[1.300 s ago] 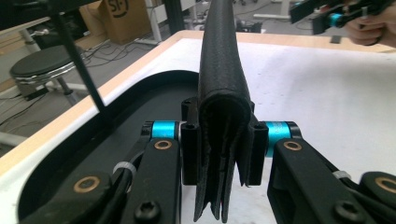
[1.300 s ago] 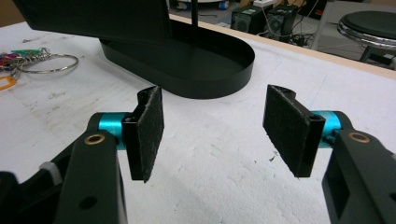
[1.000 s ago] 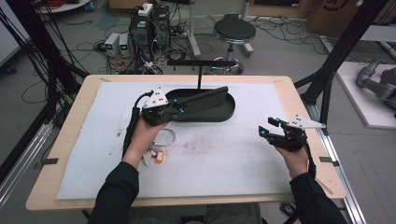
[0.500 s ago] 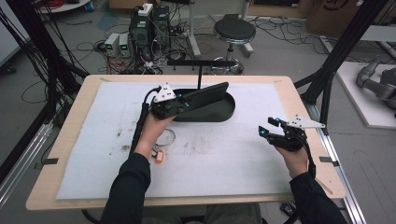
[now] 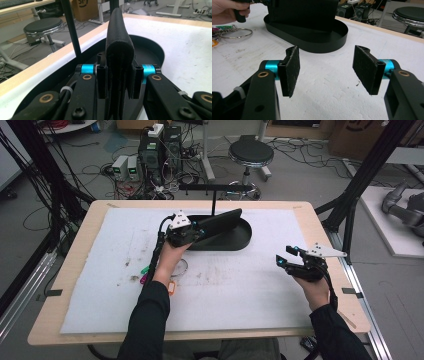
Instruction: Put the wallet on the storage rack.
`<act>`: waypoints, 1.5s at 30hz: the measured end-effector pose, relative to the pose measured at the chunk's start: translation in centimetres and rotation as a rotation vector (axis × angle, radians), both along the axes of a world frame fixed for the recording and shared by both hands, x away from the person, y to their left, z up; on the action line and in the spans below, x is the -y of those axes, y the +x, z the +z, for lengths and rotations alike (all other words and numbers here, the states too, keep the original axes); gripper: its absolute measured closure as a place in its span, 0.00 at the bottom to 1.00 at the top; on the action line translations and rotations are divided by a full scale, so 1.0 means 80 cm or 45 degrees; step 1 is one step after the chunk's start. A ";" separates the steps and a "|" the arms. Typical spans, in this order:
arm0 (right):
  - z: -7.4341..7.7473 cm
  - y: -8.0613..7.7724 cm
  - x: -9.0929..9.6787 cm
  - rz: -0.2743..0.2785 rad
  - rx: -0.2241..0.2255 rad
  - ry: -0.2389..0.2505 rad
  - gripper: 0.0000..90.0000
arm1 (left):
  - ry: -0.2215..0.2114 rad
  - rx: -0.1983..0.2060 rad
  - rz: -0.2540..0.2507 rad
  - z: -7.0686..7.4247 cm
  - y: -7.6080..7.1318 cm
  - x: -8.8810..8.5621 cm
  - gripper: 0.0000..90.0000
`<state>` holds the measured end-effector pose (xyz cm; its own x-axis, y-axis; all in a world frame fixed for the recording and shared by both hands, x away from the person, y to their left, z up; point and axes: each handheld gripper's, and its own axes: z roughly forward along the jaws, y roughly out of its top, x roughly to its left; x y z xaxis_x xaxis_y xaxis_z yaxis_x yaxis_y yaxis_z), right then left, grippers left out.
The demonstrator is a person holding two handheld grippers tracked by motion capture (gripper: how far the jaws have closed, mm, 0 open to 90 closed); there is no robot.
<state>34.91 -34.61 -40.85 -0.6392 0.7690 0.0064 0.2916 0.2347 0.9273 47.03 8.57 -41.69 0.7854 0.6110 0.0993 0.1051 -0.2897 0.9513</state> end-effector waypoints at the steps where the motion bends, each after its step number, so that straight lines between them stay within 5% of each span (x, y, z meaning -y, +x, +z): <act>1: 0.000 0.000 0.000 0.000 0.000 0.000 0.44 | -0.003 -0.004 0.006 -0.002 0.001 0.001 0.82; 11: -0.001 0.001 0.000 0.012 0.000 -0.004 0.44 | -0.028 -0.022 0.042 -0.010 0.008 -0.004 0.82; 18: -0.001 0.001 -0.002 0.018 -0.005 -0.010 0.44 | 0.078 -0.101 0.086 -0.016 0.010 -0.003 0.80; 24: -0.002 0.002 -0.003 0.017 -0.003 -0.013 0.44 | 0.105 -0.112 0.106 -0.016 0.009 -0.003 0.77; 29: -0.002 0.002 -0.003 0.017 -0.002 -0.013 0.44 | 0.143 -0.131 0.143 -0.016 0.008 -0.002 0.63; 36: -0.002 0.002 -0.002 0.018 -0.006 -0.008 0.44 | 0.122 -0.157 0.180 -0.010 0.006 -0.007 0.40; 45: -0.001 0.002 -0.001 0.011 -0.004 -0.008 0.44 | 0.135 -0.212 0.116 0.004 -0.006 -0.013 0.28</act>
